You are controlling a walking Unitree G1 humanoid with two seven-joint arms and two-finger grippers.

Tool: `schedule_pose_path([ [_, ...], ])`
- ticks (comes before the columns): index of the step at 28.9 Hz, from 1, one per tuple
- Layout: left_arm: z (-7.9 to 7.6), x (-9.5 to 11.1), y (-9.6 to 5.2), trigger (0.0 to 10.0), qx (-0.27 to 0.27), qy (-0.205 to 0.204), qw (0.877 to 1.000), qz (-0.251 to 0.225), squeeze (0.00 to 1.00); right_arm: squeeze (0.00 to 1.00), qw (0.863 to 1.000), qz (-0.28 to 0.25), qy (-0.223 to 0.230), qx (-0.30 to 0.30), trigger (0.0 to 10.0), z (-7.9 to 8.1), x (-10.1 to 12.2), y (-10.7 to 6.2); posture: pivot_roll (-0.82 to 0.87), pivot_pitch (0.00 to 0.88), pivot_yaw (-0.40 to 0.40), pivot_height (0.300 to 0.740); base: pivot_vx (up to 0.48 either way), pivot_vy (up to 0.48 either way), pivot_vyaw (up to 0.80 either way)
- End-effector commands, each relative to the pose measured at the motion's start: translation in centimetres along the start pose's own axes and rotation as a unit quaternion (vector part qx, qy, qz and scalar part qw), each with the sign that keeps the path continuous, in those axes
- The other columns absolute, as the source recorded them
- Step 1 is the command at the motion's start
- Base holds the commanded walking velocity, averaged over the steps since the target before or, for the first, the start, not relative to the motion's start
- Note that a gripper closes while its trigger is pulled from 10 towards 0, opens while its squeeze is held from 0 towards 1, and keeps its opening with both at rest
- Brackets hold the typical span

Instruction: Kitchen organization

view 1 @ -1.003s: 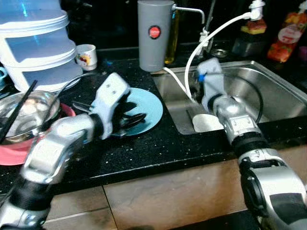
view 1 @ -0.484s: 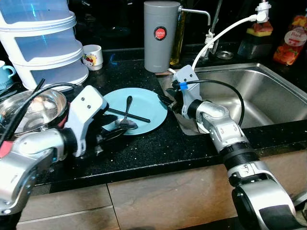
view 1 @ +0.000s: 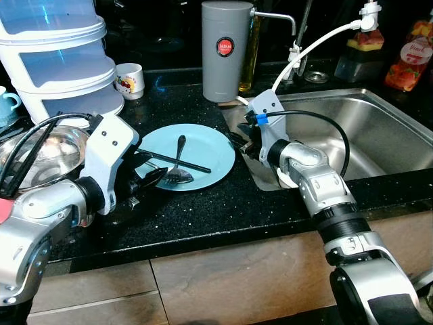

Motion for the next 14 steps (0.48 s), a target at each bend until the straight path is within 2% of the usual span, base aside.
schedule_pose_path([
  [1,-0.28,-0.14,0.14,10.0,-0.001,0.001,1.000,0.001,0.00,0.00,1.000,0.000,0.008,0.001,10.0,0.14,-0.08,-0.13,0.06,0.092,-0.008,0.740,0.000,0.000,0.00],
  [3,-0.30,-0.01,0.23,10.0,0.004,0.001,1.000,-0.003,0.00,0.00,1.000,0.001,0.008,0.001,10.0,0.20,-0.08,-0.16,0.06,0.089,-0.009,0.740,0.000,0.000,0.00],
  [5,-0.43,0.31,0.22,10.0,-0.003,0.017,1.000,-0.008,0.00,0.00,1.000,0.001,0.008,0.001,10.0,0.17,-0.03,-0.15,0.06,0.087,-0.010,0.740,0.000,-0.480,0.00],
  [9,-0.30,0.22,0.24,10.0,0.012,-0.014,1.000,-0.015,0.00,0.00,1.000,0.000,0.007,0.001,10.0,0.24,0.03,-0.12,0.06,0.084,-0.012,0.740,0.000,-0.457,0.00],
  [14,-0.58,0.22,0.11,10.0,0.003,-0.001,1.000,-0.016,0.00,0.00,1.000,0.000,0.005,0.003,10.0,0.41,0.17,-0.08,0.06,0.084,-0.013,0.740,0.000,0.000,0.00],
])
Point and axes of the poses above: a point about 5 cm out from each wrist's last joint towards the gripper, its own y axis pointing out of the wrist towards the gripper, its own x axis along the axis of the wrist's last joint, z = x × y, the point moved 1 cm from there along y, pointing out of the wrist towards the gripper, and after that the axes turned 13 degrees about y, right-handed, at the moved point
